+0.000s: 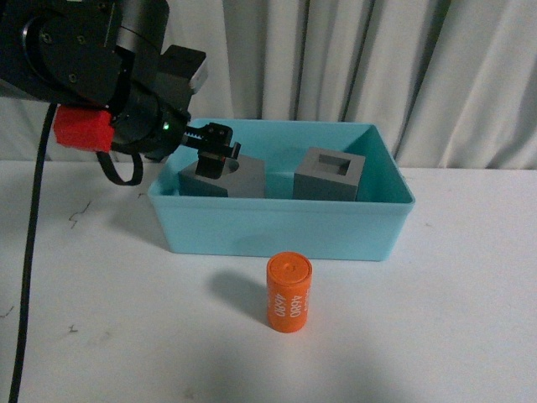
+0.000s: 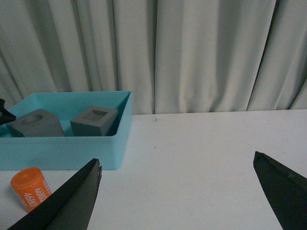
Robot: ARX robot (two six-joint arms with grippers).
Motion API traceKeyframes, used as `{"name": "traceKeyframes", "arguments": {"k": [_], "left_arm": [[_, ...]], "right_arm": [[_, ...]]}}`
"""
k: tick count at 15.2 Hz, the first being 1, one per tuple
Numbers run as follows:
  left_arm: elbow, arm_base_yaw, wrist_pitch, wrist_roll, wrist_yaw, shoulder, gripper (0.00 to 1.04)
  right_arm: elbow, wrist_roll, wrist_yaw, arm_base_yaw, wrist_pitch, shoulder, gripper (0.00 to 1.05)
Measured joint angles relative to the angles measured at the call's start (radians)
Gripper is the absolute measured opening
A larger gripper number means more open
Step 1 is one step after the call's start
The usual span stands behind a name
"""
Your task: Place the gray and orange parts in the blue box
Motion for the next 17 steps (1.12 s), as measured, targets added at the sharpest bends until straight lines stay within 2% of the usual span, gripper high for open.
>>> {"name": "traceKeyframes", "arguments": {"k": [2, 6, 8, 10, 11, 12, 14, 15, 17], "left_arm": [[-0.09, 0.031, -0.022, -0.1, 0.075, -0.126, 1.0], [-0.447, 0.158, -0.079, -0.25, 0.278, -0.684, 0.98], [-0.692, 0.324, -0.188, -0.281, 0.365, -0.928, 0.98], [-0.885, 0.511, -0.336, -0.271, 0.416, -1.128, 0.98], [-0.961, 0.578, -0.394, -0.249, 0.433, -1.215, 0.98], [-1.078, 0.584, -0.107, -0.213, 0.426, -1.263, 0.92], [-1.296, 0.506, 0.385, -0.14, 0.385, -1.367, 0.68], [-1.338, 0.481, 0.509, -0.126, 0.35, -1.408, 0.56], [-1.341, 0.429, 0.495, -0.119, 0.294, -1.512, 0.3]], "right_arm": [[0.0, 0.0, 0.0, 0.0, 0.0, 0.0, 0.98], [0.0, 0.0, 0.0, 0.0, 0.0, 0.0, 0.98], [0.0, 0.0, 0.0, 0.0, 0.0, 0.0, 0.98], [0.0, 0.0, 0.0, 0.0, 0.0, 0.0, 0.98], [0.0, 0.0, 0.0, 0.0, 0.0, 0.0, 0.98], [0.0, 0.0, 0.0, 0.0, 0.0, 0.0, 0.98], [0.0, 0.0, 0.001, 0.0, -0.001, 0.0, 0.98], [0.0, 0.0, 0.0, 0.0, 0.0, 0.0, 0.98], [0.0, 0.0, 0.0, 0.0, 0.0, 0.0, 0.98]]}}
